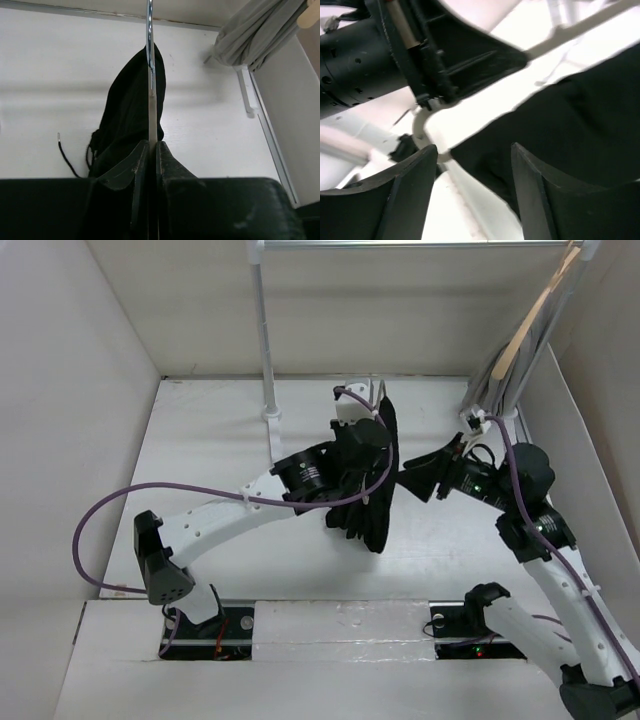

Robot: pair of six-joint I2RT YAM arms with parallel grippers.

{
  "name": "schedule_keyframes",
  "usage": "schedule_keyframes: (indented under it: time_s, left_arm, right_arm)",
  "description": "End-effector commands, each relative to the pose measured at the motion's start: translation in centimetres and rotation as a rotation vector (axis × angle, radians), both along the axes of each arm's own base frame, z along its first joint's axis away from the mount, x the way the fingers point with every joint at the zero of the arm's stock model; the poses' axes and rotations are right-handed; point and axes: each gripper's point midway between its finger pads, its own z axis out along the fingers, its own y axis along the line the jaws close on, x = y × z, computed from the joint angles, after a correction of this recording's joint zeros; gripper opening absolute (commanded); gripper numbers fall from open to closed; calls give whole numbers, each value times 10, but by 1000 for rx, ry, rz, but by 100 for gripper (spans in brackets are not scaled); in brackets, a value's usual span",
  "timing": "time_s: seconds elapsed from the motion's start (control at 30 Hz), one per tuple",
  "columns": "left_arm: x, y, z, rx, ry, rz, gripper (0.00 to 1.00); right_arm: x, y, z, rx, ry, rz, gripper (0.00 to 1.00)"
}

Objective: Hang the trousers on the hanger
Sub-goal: Place the hanger at the clothesline.

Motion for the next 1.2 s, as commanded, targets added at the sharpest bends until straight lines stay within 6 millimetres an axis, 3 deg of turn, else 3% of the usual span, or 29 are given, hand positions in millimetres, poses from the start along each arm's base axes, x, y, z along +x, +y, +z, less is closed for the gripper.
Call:
schedule_keyframes:
  time_s: [0.0,0.23,0.4,0.53,0.57,0.7,0.73,0.8,0.9,0.93,0.97,1.17]
  left_arm:
    - [3,-11,37,-140,-83,8,0]
    - [0,-17,28,-160,-77,0,0]
    - [-2,-15,24,-163,-76,-4,0]
    - [-4,-12,24,-167,-77,-6,0]
    - [-4,-11,24,-167,-77,-6,0]
    - [-5,-8,32,-185,-86,-3,0]
    - [-5,-8,33,-189,-85,-2,0]
    - [-6,-9,35,-213,-77,-3,0]
    - [-8,-10,33,-226,-63,-13,0]
    - [-9,-11,33,-235,-59,-14,0]
    - [-10,-10,34,-236,-60,-17,0]
    - [-13,-4,37,-227,-64,-24,0]
  right_arm:
    - [-11,36,17,128,23,93,70]
    - [-24,77,29,216,30,177,72]
    - [-20,88,24,224,43,163,73]
    - [-20,93,11,201,71,137,39]
    - [-16,91,9,202,72,111,37]
    - [-16,91,-11,177,109,86,40]
    - [-15,91,-8,190,91,85,47]
    - [-12,92,-13,188,95,77,51]
    - [-10,94,-17,173,93,76,29]
    - [-9,95,-19,168,97,77,9]
    - [-9,94,-19,165,87,75,3]
    - [-10,77,-1,154,11,7,0]
